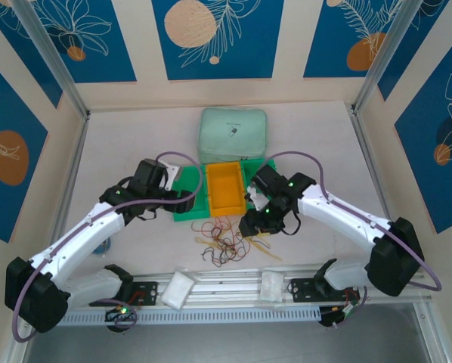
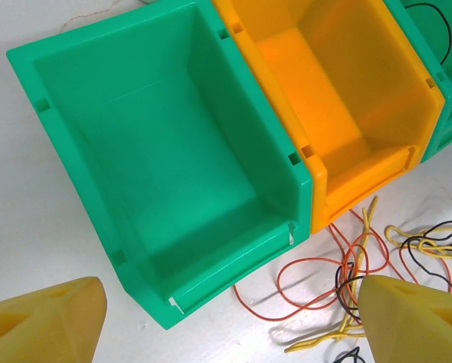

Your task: Untangle the cables

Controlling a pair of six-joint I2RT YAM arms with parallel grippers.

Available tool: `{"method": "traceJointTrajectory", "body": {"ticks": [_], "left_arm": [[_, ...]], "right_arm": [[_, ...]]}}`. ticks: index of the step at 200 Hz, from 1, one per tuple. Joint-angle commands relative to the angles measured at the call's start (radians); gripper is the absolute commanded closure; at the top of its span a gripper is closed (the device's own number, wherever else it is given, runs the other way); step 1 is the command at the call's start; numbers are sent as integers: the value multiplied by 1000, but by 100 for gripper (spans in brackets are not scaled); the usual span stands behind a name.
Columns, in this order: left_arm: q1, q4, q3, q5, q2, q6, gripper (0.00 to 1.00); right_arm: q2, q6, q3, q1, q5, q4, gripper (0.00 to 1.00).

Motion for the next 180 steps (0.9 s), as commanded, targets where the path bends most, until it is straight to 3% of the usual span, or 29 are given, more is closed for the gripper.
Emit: {"method": "traceJointTrajectory", "body": {"ticks": [1,37,132,158,180], "left_arm": [[12,24,-20,11,-24,-11,14],[12,19,-12,5,-19,7,14],[12,15,-3,-11,-4,54,13],[12,19,-4,5,-5,56,14],[12,29,-16,23,-9,56,17]], "right_arm": [[-44,192,-49,23,-39,57,42],[-24,310,-117,38,-24,170,40],[120,385,-89,95,18,287,44],[145,386,-77,100,53,289,52],[141,379,-66,101,84,304,69]]}}
